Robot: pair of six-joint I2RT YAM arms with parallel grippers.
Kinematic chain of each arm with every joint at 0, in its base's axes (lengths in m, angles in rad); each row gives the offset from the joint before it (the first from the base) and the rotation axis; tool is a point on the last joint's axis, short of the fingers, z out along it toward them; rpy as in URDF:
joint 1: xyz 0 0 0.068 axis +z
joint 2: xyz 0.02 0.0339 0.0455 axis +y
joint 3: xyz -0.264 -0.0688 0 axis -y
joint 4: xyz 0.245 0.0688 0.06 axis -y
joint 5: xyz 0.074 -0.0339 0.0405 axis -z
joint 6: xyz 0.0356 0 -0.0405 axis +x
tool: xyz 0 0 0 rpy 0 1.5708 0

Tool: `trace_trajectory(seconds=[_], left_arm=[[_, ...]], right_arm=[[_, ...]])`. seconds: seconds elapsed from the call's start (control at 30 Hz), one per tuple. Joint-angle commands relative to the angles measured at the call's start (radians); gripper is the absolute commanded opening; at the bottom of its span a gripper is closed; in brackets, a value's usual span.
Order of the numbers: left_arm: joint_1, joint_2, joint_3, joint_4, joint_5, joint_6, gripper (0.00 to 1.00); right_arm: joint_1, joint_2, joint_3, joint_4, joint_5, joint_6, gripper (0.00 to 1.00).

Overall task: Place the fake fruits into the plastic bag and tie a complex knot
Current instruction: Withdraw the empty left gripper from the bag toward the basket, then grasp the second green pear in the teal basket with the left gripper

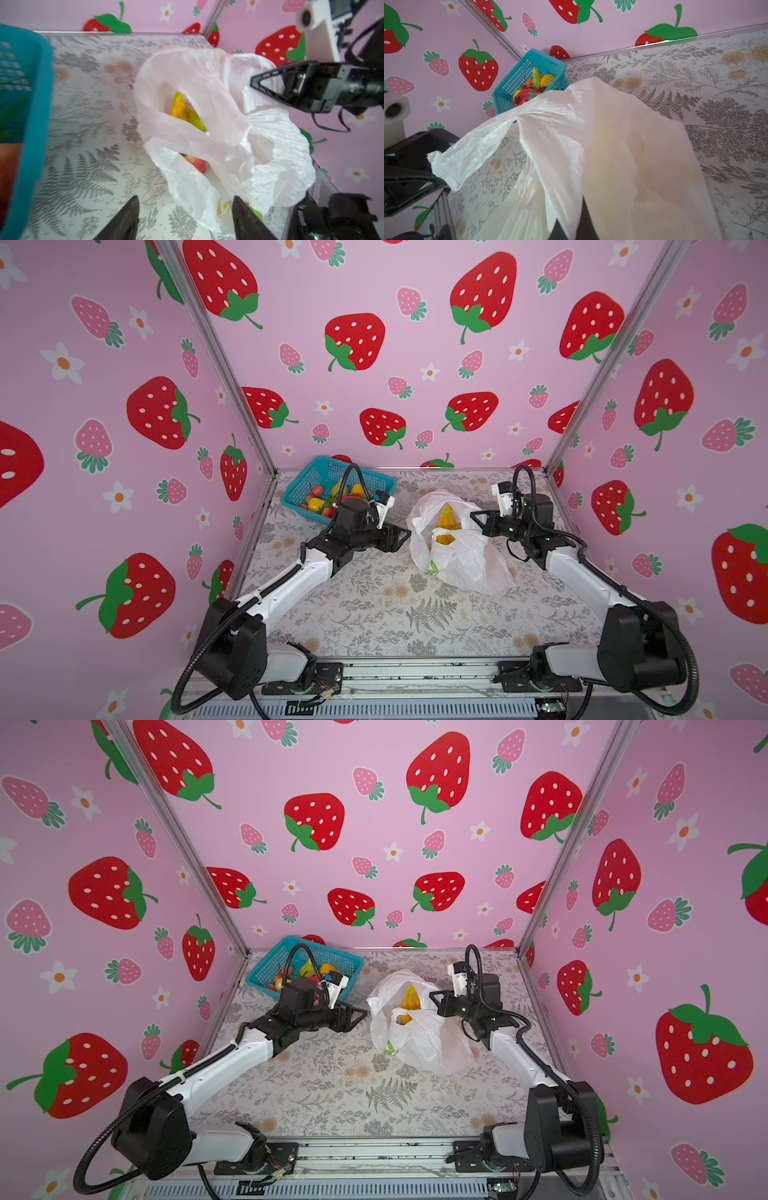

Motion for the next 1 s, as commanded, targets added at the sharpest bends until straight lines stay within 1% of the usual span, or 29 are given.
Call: trace_trajectory(seconds=[0.0,0.03,0.07,0.13,0.2,0.3,0.4,0.6,0.7,0.8,0.87,0.97], left_arm=[[0.075,0.000,0.040,-0.008,-0.312,-0.027,0.75],[0.101,0.033,0.074,-0.014,-0.383,-0.011,0.76],[0.123,0.068,0.108,-0.022,-0.430,0.007,0.76],[0.184,0.180,0.218,-0.060,-0.480,0.050,0.77],[0.234,0.294,0.332,-0.111,-0.502,0.089,0.77],[0.284,0.468,0.505,-0.160,-0.489,0.135,0.77],[0.302,0.639,0.710,-0.261,-0.507,0.183,0.76],[0.337,0.916,1.060,-0.410,-0.492,0.236,0.76],[0.353,1.043,1.246,-0.505,-0.492,0.250,0.72],[0.366,1.141,1.380,-0.567,-0.471,0.256,0.66],[0.371,1.184,1.434,-0.588,-0.466,0.258,0.61],[0.377,1.218,1.466,-0.588,-0.442,0.257,0.54]], right_arm=[[-0.001,0.006,0.013,0.010,0.002,-0.007,0.00],[-0.001,0.007,0.013,0.012,0.000,-0.006,0.00],[-0.001,0.007,0.013,0.014,-0.004,-0.004,0.00],[0.000,0.006,0.017,0.011,-0.006,-0.007,0.00],[-0.001,0.000,0.017,0.008,-0.003,-0.010,0.00],[-0.001,-0.001,0.019,0.006,-0.003,-0.014,0.00],[-0.002,0.013,0.025,0.002,-0.010,-0.014,0.00],[-0.003,0.017,0.031,-0.001,0.000,-0.013,0.00],[-0.002,0.027,0.039,-0.001,-0.005,-0.009,0.00],[-0.003,0.034,0.042,-0.001,-0.006,-0.005,0.00],[-0.002,0.037,0.043,-0.002,-0.006,-0.005,0.00],[-0.003,0.039,0.042,-0.004,-0.005,-0.005,0.00]])
